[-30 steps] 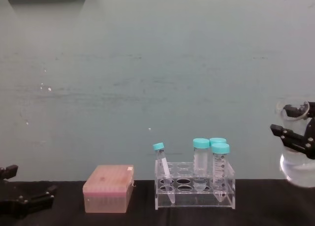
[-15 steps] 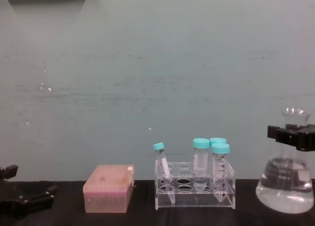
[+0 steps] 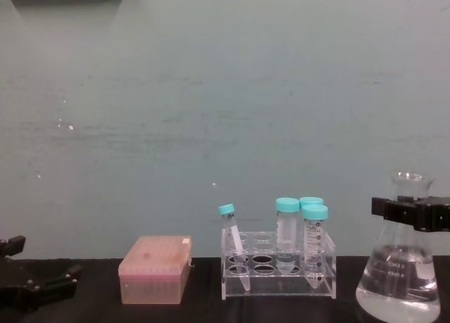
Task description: Pick up the beaker with the right gripper, shake it three times, and then put it down.
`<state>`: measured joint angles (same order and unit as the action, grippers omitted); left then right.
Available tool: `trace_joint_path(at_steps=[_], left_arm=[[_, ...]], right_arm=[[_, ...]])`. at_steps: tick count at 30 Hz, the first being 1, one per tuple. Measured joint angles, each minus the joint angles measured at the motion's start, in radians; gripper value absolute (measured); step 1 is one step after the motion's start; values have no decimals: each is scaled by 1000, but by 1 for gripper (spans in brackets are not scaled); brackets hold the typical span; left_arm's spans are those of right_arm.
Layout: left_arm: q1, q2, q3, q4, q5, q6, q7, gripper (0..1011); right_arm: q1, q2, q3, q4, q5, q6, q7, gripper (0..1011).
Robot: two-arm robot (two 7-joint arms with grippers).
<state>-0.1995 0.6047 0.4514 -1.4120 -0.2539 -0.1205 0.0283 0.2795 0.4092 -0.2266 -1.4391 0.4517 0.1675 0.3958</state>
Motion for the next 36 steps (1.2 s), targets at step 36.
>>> trace_joint_path(at_steps=[36], left_arm=[[0, 0, 0, 0, 0, 0, 0, 1000]], right_arm=[[-41, -156, 168, -14, 422, 291, -29, 456]])
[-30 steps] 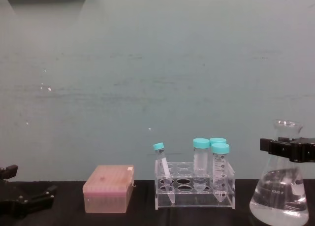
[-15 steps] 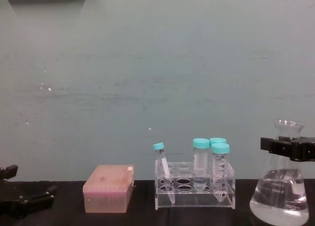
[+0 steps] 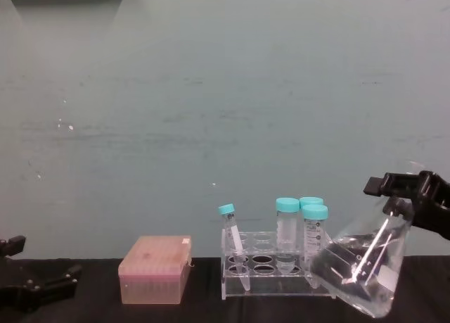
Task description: Pick up the beaker with the right gripper, shake it three times, and then put it down.
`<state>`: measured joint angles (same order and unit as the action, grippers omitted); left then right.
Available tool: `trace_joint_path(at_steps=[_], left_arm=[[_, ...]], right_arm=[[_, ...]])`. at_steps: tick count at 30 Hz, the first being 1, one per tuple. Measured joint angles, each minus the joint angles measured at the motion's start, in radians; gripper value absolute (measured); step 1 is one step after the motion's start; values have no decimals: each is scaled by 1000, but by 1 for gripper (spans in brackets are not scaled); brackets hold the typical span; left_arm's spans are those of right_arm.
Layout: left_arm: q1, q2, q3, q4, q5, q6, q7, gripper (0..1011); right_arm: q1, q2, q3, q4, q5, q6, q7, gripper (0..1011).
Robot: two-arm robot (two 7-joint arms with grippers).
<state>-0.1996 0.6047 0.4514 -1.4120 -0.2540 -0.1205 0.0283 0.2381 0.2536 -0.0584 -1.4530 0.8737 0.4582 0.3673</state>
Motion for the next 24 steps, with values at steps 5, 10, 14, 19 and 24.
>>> trace_joint_path(at_steps=[5, 10, 14, 19, 24], left_arm=[[0, 0, 0, 0, 0, 0, 0, 1000], [0, 0, 0, 0, 0, 0, 0, 1000], [0, 0, 0, 0, 0, 0, 0, 1000], [0, 0, 0, 0, 0, 0, 0, 1000], [0, 0, 0, 0, 0, 0, 0, 1000]], right_arm=[[-5, -40, 43, 0, 94, 65, -52, 456], [-8, -49, 55, 0, 133, 83, -79, 456], [-8, -38, 49, 0, 136, 75, -86, 456], [0, 14, 0, 5, 55, 7, -50, 456], [36, 153, -132, 12, -213, -217, 26, 456]])
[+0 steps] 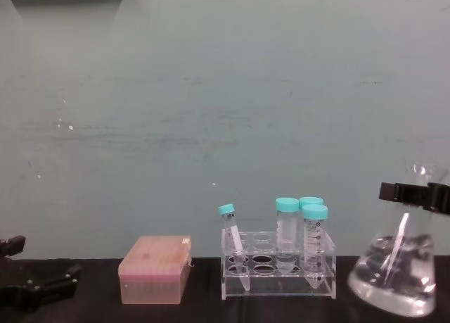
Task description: Pick up the beaker with the right gripper, shake it three times, and then put it down.
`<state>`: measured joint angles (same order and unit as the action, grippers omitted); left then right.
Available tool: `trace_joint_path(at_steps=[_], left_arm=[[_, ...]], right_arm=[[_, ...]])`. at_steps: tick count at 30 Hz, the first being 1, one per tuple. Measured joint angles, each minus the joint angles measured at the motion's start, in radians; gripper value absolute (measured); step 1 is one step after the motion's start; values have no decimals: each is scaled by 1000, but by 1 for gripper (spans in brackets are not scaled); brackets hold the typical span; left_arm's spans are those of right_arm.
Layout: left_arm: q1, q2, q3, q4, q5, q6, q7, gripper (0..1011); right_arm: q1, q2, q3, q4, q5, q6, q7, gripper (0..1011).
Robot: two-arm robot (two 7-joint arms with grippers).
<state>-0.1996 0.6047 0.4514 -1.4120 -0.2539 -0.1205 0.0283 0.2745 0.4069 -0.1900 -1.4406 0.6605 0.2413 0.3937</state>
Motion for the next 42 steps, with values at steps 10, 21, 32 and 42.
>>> trace_joint_path(at_steps=[10, 21, 32, 42], left_arm=[[0, 0, 0, 0, 0, 0, 0, 1000], [0, 0, 0, 0, 0, 0, 0, 1000], [0, 0, 0, 0, 0, 0, 0, 1000], [0, 0, 0, 0, 0, 0, 0, 1000]], right_arm=[[65, 166, -175, 2, -473, -266, -44, 456], [107, 230, -257, 10, -820, -362, -153, 456], [95, 179, -195, 20, -698, -336, -83, 456], [43, 21, -15, 10, -232, -95, 48, 456]])
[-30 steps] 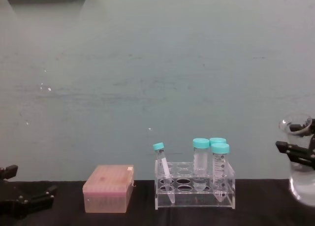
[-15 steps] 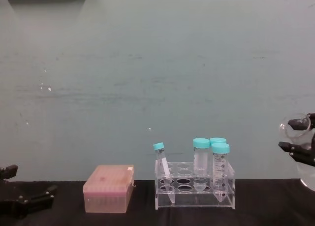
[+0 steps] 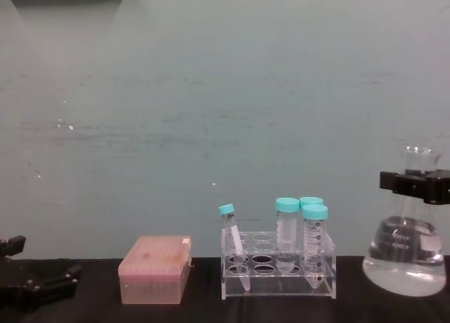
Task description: Pick up the beaker with the right gripper, shake it three times, and then put it down.
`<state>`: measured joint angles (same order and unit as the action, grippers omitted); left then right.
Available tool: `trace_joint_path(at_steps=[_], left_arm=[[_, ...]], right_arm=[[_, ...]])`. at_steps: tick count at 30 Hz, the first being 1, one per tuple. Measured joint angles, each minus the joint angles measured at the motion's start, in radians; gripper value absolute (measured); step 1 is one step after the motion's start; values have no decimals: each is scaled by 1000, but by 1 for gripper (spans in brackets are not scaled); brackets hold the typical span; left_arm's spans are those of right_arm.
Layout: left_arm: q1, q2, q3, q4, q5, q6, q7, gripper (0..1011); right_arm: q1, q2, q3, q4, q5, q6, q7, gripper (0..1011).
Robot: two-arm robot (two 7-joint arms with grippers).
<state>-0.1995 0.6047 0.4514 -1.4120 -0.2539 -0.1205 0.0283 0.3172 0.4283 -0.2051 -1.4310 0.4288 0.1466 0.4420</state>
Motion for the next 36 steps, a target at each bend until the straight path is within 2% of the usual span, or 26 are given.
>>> trace_joint_path(at_steps=[1, 3, 9, 20, 36], left_arm=[[0, 0, 0, 0, 0, 0, 0, 1000], [0, 0, 0, 0, 0, 0, 0, 1000], [0, 0, 0, 0, 0, 0, 0, 1000], [0, 0, 0, 0, 0, 0, 0, 1000], [0, 0, 0, 0, 0, 0, 0, 1000]], right_arm=[[-2, -7, 3, -2, 22, 15, 0, 456], [-4, -10, 2, -5, 39, 26, 0, 456], [-6, -6, -12, -12, 56, 34, -1, 456], [-4, 22, -57, -23, 37, -3, -17, 456], [-5, 18, -52, -23, 39, 2, -16, 456]])
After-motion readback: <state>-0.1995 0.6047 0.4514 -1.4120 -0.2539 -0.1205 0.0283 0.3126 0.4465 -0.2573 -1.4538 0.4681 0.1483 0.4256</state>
